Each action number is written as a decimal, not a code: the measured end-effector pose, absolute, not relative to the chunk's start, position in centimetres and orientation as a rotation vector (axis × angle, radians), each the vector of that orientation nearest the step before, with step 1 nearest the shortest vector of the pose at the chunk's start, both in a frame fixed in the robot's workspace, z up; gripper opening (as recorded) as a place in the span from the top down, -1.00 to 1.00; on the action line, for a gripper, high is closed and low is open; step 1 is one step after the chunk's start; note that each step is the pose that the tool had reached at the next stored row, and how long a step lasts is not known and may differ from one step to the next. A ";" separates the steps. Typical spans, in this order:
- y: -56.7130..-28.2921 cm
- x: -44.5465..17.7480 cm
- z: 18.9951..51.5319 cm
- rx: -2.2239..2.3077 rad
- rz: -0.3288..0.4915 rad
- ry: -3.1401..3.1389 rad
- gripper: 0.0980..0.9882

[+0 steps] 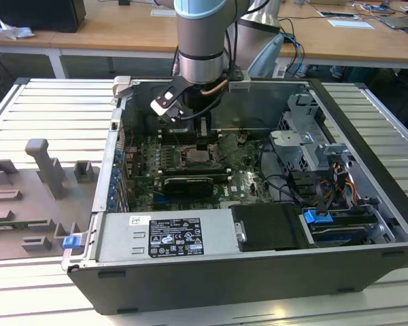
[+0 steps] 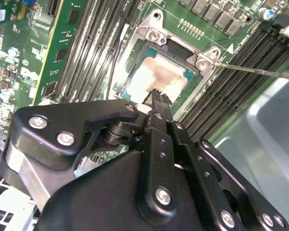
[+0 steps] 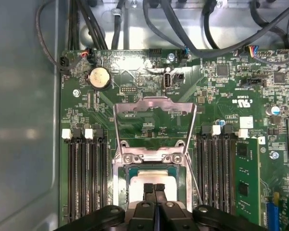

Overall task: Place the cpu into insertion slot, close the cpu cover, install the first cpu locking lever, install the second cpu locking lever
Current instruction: 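Close the cpu cover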

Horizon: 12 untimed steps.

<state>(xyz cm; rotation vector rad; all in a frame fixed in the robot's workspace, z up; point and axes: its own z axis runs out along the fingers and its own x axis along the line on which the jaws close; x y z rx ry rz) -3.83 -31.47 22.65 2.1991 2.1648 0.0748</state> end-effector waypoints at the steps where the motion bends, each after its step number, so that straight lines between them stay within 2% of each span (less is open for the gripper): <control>1: -31.5 -3.8 22.9 2.199 0.075 2.165 0.98; 8: -31.5 -3.3 23.2 2.199 0.074 2.165 0.98; 12: -31.5 -3.3 26.1 2.199 0.074 2.165 0.98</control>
